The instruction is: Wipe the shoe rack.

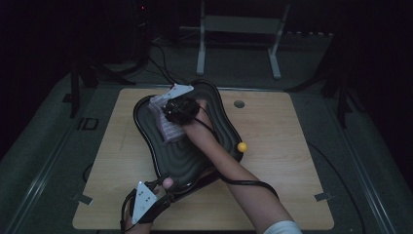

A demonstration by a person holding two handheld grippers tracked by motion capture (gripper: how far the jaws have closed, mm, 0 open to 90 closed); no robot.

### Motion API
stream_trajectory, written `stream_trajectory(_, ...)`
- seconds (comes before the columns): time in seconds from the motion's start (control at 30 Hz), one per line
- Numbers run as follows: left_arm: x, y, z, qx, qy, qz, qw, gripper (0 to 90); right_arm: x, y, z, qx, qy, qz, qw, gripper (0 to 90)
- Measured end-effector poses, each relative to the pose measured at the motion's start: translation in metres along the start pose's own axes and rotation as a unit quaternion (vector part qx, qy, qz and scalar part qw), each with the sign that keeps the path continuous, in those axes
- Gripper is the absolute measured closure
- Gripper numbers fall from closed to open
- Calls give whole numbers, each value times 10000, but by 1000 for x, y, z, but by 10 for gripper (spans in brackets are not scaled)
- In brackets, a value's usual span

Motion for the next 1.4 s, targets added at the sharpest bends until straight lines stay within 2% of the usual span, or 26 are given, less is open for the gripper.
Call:
stream_trajectory(0.3,0,1,0,11,25,-67,10000,597,-9,-13,16,-224,-85,-135,9996,639)
stream_trajectory(0.33,0,2,1,34,49,-116,9999,594,-15,-18,28,-284,-63,-213,9994,639)
stream_trajectory(0.4,0,2,0,45,57,-116,9999,574,-19,-23,37,-319,-58,-232,9992,640)
stream_trajectory(0.47,-1,2,0,13,78,-128,9999,560,-19,-23,37,-319,-58,-232,9992,640)
stream_trajectory(0.5,-5,-1,-2,-137,121,-185,9997,541,-27,-29,50,-338,-61,-291,9990,640)
stream_trajectory(0.53,-5,-1,-2,-137,121,-185,9997,541,-29,-31,54,-339,-62,-309,9989,639)
stream_trajectory(0.57,-9,-1,-5,-270,220,-149,9993,541,-31,-33,58,-326,-53,-333,9989,639)
stream_trajectory(0.63,-11,-1,-7,-296,229,-150,9992,532,-34,-35,62,-314,-51,-354,9989,640)
stream_trajectory(0.8,-18,1,-2,-356,10,-116,9993,507,-46,-45,83,-353,-92,-443,9984,639)
stream_trajectory(1.0,-31,1,11,-429,-193,-222,9986,475,-52,-48,91,-326,-127,-494,9982,639)
stream_trajectory(1.07,-31,1,11,-429,-193,-222,9986,476,-53,-48,92,-327,-114,-498,9982,639)
stream_trajectory(1.13,-29,1,20,-452,-426,-243,9978,481,-54,-49,94,-315,-104,-489,9983,639)
stream_trajectory(1.17,-27,1,24,-525,-519,-243,9970,481,-54,-49,94,-315,-104,-489,9983,639)
stream_trajectory(1.2,-21,2,28,-531,-694,-225,9959,481,-54,-49,95,-322,-93,-484,9983,640)
stream_trajectory(1.3,-18,3,31,-483,-743,-171,9959,480,-55,-50,97,-288,-81,-494,9983,639)
stream_trajectory(1.4,-12,8,36,-407,-949,-152,9945,464,-57,-50,99,-280,-82,-518,9982,639)
Point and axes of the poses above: each handheld gripper's, and its own axes: x roughly forward along the jaws, z roughly out of its underside, y roughly to its right, the point moved 3 cm from there along x, roughly forward along the jaws, and after that the axes turned 5 degrees about -z, right-handed, at the moved point
